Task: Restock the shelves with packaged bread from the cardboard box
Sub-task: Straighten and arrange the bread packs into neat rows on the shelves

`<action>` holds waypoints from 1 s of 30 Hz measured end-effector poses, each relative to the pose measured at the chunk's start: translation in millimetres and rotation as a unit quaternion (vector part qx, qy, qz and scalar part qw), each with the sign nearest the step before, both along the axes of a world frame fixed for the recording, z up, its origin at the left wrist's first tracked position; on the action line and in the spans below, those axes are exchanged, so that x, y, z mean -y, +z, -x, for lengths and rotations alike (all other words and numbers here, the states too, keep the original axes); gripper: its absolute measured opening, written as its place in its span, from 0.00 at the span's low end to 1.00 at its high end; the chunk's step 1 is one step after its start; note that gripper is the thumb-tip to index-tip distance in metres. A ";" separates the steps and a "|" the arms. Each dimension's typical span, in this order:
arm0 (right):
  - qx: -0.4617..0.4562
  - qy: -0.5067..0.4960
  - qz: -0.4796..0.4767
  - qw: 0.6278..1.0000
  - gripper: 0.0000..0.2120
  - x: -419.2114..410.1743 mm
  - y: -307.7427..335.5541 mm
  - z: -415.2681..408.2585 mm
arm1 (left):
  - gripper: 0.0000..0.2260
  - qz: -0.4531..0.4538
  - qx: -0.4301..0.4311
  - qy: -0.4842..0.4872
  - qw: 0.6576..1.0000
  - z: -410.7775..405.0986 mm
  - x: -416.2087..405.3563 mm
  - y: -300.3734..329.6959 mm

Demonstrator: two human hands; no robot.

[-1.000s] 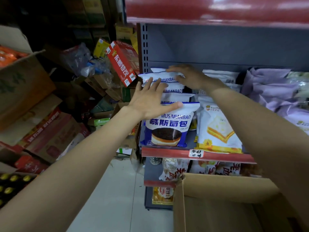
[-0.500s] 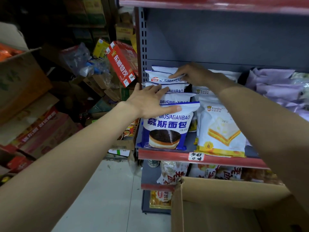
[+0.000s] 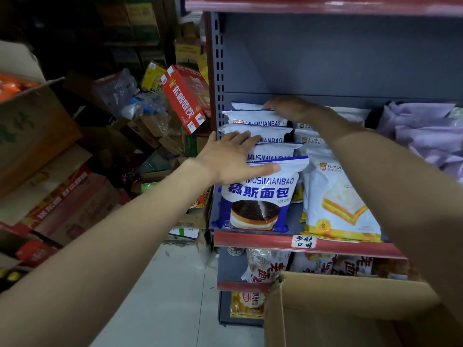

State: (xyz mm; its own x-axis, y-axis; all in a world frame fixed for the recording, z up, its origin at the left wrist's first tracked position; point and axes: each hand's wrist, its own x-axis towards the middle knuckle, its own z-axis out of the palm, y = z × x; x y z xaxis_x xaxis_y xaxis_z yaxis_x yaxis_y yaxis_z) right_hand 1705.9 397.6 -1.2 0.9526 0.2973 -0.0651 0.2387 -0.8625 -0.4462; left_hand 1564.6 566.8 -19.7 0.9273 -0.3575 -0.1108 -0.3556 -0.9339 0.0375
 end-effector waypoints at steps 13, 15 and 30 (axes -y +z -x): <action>0.011 -0.001 0.036 0.999 0.17 -12.4 -1.0 -3.8 | 0.39 0.114 0.023 0.023 0.993 -4.7 -3.2 9.4; 0.044 0.010 0.061 0.997 0.20 -11.8 -3.3 -1.0 | 0.35 0.158 0.058 0.051 0.984 -17.2 -5.2 12.6; 0.103 0.085 0.147 0.980 0.22 -8.8 -22.5 2.6 | 0.29 0.055 0.005 0.048 0.997 -54.5 -7.7 -5.5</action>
State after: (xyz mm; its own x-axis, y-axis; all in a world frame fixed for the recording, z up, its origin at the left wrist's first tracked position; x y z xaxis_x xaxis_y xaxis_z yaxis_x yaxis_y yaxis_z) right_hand 1703.2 406.4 -23.7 0.8928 0.4501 0.0169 0.4491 -0.8866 -0.1105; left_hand 1619.1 574.5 -25.3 0.9586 -0.2769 -0.0661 -0.2660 -0.9540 0.1383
